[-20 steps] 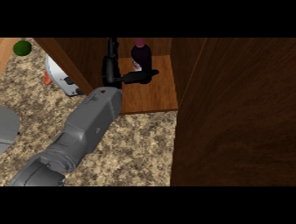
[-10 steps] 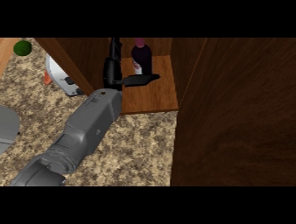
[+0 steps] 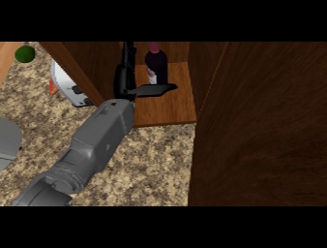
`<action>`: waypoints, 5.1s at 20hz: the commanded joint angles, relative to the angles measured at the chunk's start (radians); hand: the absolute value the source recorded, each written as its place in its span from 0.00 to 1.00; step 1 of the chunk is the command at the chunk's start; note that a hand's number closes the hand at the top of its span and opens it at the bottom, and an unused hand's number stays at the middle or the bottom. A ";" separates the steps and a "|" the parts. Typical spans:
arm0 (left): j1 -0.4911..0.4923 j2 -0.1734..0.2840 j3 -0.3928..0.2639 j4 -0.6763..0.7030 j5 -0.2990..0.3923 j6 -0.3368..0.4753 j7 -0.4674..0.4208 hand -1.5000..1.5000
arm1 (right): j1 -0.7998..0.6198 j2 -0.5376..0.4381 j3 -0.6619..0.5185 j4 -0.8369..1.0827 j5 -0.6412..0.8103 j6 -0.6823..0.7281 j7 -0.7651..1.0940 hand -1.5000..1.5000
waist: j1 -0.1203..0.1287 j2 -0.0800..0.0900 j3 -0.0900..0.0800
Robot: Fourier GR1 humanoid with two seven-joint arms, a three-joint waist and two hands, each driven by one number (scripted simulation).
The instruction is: Pick up the wine, place it into the cabinet and close the cabinet
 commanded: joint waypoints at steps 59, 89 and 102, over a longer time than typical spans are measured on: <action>1.183 0.475 -0.792 -1.874 0.103 0.351 0.336 0.00 | 0.089 -0.069 -0.013 -0.126 -0.133 0.068 0.096 1.00 | 0.077 -0.020 0.000; 1.531 0.765 -0.197 -1.911 0.434 -0.105 0.277 0.00 | 0.162 0.012 0.797 -0.121 0.157 -0.098 0.195 1.00 | 0.080 -0.026 -0.002; 1.460 0.777 -0.117 -1.838 0.488 -0.177 0.338 0.00 | -0.099 0.009 0.840 0.069 0.271 -0.347 0.092 1.00 | 0.081 -0.021 -0.005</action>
